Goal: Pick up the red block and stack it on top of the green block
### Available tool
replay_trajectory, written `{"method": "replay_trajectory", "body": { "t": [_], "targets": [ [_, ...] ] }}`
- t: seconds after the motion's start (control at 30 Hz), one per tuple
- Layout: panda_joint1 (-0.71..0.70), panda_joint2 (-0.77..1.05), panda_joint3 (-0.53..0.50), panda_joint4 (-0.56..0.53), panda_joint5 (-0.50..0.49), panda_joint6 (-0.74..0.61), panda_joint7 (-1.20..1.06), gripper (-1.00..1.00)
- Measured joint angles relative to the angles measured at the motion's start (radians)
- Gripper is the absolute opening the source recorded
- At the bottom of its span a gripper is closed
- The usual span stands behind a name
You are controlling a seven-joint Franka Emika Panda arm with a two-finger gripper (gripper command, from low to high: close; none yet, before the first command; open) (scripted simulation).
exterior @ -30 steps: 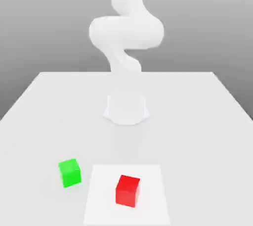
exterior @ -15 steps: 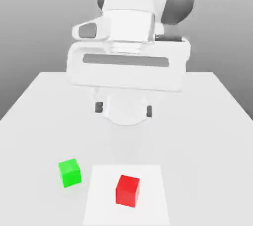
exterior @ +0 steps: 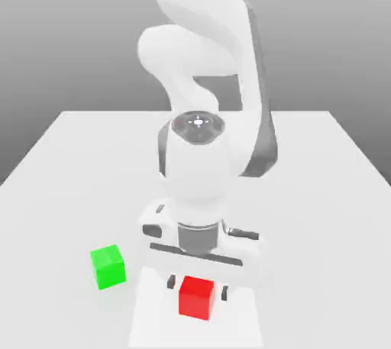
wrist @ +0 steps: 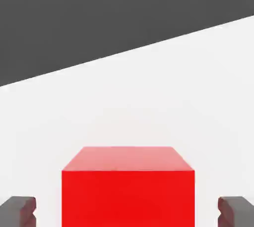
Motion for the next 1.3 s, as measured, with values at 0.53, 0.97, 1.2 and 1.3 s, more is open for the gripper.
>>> {"method": "replay_trajectory", "body": {
  "t": [0.53,0.97,1.2,1.3],
  "targets": [
    [-0.068,-0.253,-0.009,-0.057,0.096,-0.190,0.104,-1.00],
    [-0.237,-0.377,-0.072,-0.131,0.100,-0.236,0.575,-1.00],
    [-0.330,-0.406,-0.096,-0.165,0.053,-0.237,0.833,-1.00],
    [-0.337,-0.348,-0.100,-0.162,0.045,-0.181,0.852,-1.00]
  ]
}}
